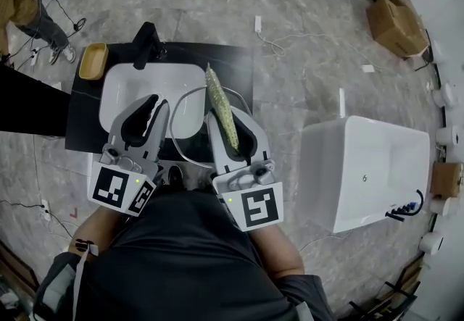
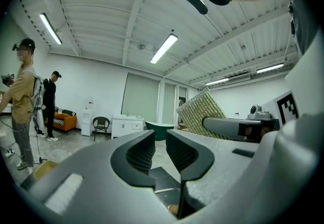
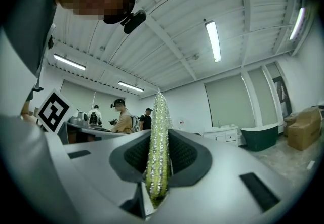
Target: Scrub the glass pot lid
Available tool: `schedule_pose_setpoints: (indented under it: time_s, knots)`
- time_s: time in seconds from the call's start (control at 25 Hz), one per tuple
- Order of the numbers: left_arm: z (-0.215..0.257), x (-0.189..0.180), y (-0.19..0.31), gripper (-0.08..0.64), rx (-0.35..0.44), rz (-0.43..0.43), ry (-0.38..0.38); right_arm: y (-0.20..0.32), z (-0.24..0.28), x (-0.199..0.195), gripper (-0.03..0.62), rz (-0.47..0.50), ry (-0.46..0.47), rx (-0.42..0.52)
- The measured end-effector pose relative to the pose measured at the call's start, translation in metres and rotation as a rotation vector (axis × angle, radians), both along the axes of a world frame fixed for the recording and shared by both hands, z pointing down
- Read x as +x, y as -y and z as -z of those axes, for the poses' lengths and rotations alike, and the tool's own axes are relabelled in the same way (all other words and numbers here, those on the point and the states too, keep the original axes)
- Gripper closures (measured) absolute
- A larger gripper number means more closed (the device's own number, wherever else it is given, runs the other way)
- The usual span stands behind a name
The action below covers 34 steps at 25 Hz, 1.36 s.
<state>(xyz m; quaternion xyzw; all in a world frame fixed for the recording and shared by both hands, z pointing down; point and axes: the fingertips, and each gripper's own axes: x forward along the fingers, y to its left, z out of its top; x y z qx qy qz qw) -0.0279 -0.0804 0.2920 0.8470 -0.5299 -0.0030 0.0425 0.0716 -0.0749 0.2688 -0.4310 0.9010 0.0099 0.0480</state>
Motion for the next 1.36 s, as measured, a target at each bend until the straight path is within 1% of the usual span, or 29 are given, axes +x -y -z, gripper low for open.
schedule_pose_setpoints:
  time_s: [0.12,0.4,0.88,1.08,1.36]
  knots:
    - [0.002,0.006,-0.002,0.489,0.005,-0.007,0.001,-0.001,0.007,0.011,0.528,-0.021,0.017,0.027]
    - [-0.001,0.010,-0.002,0.489,0.003,-0.015,0.009,-0.001,0.003,0.022,0.528,-0.048,0.022,0.020]
    - [-0.005,0.002,-0.004,0.489,-0.008,0.002,0.003,0.000,0.000,0.019,0.528,-0.046,0.037,-0.004]
    - [-0.007,0.003,-0.006,0.489,-0.007,-0.003,0.004,-0.002,-0.001,0.020,0.528,-0.050,0.046,-0.004]
    - [-0.013,0.000,-0.007,0.489,-0.027,-0.007,0.003,-0.003,-0.003,0.021,0.528,-0.066,0.059,-0.015]
